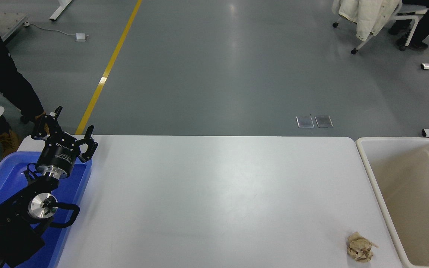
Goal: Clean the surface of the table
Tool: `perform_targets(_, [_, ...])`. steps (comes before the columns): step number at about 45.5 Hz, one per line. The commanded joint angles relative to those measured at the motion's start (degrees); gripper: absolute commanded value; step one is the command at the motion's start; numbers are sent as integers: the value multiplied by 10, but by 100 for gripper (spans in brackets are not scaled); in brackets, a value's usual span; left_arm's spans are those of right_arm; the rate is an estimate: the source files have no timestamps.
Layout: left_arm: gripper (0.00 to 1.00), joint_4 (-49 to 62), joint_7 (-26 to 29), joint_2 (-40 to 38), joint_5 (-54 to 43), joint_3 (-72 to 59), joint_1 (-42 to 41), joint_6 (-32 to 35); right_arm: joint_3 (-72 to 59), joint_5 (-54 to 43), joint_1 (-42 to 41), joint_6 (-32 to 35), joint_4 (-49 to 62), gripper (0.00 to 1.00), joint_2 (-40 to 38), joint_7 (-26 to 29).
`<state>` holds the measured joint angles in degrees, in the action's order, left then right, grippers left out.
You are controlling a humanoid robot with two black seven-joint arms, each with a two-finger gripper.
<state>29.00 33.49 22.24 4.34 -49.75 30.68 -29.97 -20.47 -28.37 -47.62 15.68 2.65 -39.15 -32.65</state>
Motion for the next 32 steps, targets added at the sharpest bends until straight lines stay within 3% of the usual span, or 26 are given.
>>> perform_targets(1, [100, 0, 0, 0, 1, 0, 0, 0, 2, 53, 67, -17, 22, 0, 20, 44])
perform_targets(11, [100, 0, 0, 0, 0, 0, 0, 0, 32, 53, 104, -47, 21, 0, 49, 89])
perform_targets(32, [100, 0, 0, 0, 0, 0, 0, 0, 65, 95, 165, -103, 18, 0, 145, 90])
